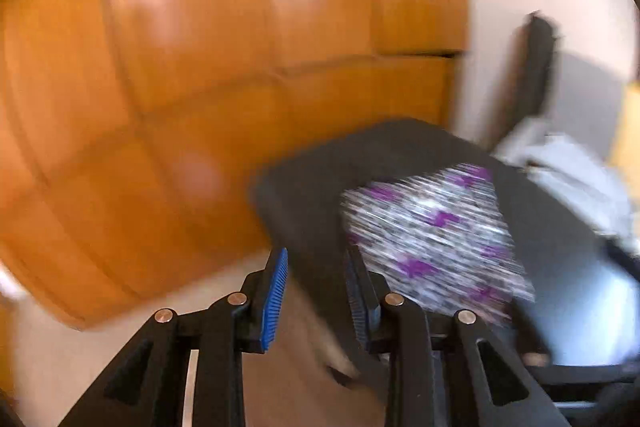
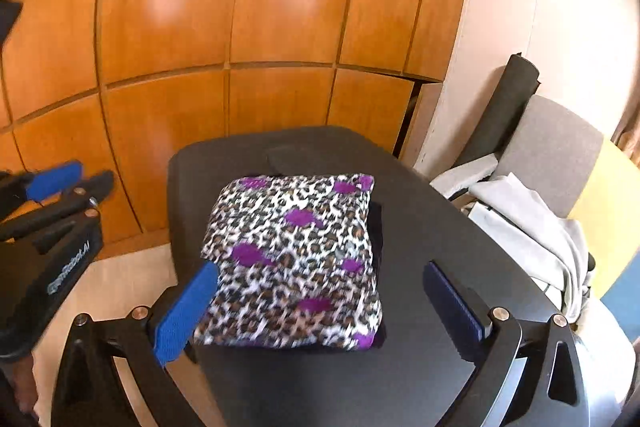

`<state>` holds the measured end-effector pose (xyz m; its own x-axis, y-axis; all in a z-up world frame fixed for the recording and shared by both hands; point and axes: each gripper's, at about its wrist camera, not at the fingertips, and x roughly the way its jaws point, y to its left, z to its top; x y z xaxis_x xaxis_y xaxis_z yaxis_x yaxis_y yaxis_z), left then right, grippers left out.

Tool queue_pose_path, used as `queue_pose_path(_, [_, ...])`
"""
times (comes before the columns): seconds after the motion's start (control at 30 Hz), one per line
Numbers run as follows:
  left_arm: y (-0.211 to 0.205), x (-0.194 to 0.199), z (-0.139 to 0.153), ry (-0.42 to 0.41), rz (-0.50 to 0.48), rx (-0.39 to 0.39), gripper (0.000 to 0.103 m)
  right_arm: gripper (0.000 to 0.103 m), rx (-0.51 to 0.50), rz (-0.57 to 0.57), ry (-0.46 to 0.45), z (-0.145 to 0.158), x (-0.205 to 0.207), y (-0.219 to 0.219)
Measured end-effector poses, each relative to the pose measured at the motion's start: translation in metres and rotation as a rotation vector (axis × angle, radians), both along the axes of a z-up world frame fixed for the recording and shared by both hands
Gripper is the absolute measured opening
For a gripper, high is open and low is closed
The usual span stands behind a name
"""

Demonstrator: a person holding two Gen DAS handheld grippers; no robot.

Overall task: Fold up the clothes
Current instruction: 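Open the right gripper and release the folded square on the table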

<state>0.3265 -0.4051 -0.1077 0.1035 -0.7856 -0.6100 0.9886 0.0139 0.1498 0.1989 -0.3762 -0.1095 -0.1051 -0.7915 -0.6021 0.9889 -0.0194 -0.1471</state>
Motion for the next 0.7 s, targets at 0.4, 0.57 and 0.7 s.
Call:
queue_pose_path(0.4, [0.021,-0.001,0.006,0.061,-0.079,0.073,0.029,0.103,0.029,0.062,-0.045,-0.011,0.015,0.02])
queue_pose_path(0.57, [0.028,-0.005,0.013,0.091,-0.117,0.028,0.029,0.103,0.056,0.055,-0.058,-0.018,0.011,0.019])
queue_pose_path(0.7, [0.029,-0.009,0.014,0.094,-0.142,0.015,0.029,0.103,0.075,0.038,-0.082,-0.021,0.004,0.017])
